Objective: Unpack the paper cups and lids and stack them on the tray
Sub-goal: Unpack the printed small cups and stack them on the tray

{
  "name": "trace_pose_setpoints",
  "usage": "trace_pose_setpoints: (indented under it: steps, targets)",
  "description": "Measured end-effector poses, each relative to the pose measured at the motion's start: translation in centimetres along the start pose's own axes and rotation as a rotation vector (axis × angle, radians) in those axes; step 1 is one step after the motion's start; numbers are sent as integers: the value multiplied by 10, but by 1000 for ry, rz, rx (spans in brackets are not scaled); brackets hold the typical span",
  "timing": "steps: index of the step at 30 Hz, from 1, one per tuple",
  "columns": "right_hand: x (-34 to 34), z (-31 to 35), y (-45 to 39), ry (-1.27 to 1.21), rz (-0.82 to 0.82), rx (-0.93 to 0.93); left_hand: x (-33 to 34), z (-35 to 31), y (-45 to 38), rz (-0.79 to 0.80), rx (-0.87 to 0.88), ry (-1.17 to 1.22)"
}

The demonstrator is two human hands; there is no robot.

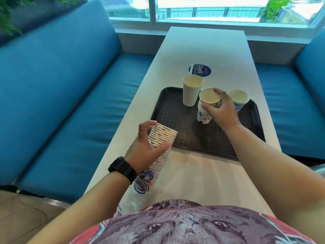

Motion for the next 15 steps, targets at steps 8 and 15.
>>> trace_pose_setpoints:
  steps: [8,15]
  targets:
    - [2,9,-9,226,-32,-54,6,5,-2,13,5,-6]
    - [8,4,-12,449,73,-15,5,7,-3,9,10,0]
Point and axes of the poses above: each hand's wrist, its own y-axis away from the middle knuckle, its own x-axis out of the palm, z = x × y, the point moved 1 cm from there along -y, towards the middle knuckle, and after that the axes turned 1 degree about -x, right-handed, at the moved point
